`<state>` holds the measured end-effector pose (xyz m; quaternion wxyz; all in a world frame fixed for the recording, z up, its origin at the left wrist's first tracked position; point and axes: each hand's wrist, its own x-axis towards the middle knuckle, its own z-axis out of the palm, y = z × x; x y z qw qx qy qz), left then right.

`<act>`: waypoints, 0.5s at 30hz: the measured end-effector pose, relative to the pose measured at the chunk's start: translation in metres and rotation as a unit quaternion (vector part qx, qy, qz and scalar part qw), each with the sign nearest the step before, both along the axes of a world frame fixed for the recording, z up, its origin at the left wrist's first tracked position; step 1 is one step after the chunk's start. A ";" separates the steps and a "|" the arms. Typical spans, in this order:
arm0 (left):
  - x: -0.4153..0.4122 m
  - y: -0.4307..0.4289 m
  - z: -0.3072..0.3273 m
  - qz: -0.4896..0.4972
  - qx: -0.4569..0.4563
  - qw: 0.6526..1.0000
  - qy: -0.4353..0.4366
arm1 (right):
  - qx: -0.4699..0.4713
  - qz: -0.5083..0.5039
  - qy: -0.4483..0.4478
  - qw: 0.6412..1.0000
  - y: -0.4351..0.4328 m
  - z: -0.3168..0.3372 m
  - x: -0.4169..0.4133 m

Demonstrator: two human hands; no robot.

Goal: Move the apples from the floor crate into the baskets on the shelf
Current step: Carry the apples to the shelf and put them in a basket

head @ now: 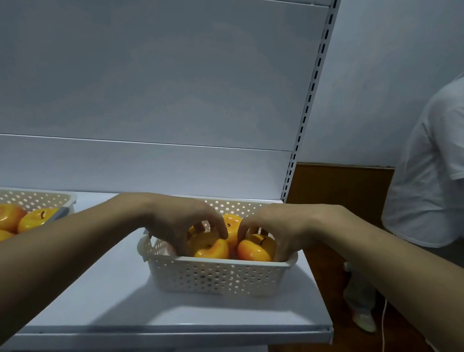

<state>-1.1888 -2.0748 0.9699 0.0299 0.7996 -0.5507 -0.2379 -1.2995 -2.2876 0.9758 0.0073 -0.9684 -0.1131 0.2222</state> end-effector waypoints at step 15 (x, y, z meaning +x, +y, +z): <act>-0.009 0.005 -0.013 -0.018 -0.058 0.996 -0.067 | -0.019 0.008 0.010 1.000 0.009 0.002 -0.003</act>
